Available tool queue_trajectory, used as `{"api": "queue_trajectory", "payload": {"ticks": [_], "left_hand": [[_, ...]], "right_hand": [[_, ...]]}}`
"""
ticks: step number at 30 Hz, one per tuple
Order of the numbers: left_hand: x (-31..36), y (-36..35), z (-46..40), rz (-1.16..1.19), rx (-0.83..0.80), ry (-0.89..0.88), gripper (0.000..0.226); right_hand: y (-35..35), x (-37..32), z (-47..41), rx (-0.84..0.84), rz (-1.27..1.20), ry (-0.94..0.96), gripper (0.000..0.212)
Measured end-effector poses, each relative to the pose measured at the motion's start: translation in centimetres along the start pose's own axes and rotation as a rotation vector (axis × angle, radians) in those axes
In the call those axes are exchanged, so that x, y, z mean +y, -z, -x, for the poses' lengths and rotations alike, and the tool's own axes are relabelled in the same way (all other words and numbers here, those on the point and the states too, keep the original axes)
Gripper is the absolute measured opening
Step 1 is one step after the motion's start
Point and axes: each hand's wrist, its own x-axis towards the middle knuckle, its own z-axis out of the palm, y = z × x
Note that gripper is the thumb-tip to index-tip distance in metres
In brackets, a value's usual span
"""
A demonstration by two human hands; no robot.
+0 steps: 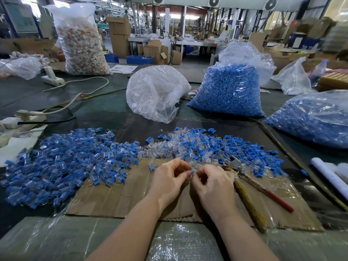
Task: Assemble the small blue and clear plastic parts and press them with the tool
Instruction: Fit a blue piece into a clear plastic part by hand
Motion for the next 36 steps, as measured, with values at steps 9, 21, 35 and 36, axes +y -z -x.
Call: {"api": "queue_trajectory", "payload": {"ticks": [9, 21, 35, 36], "left_hand": [[0.0, 0.1, -0.1, 0.006, 0.028, 0.017, 0.013], [0.2, 0.2, -0.1, -0.011, 0.009, 0.003, 0.011], [1.1, 0.1, -0.8, 0.211, 0.043, 0.211, 0.009], [1.2, 0.0, -0.8, 0.246, 0.048, 0.232, 0.009]], "right_hand": [[0.3, -0.2, 0.1, -0.007, -0.056, 0.077, 0.022], [0.7, -0.3, 0.1, -0.034, -0.057, 0.099, 0.017], [5.5, 2.4, -0.9, -0.148, 0.406, -0.35, 0.037], [6.2, 2.7, -0.7, -0.229, 0.481, -0.429, 0.04]]}}
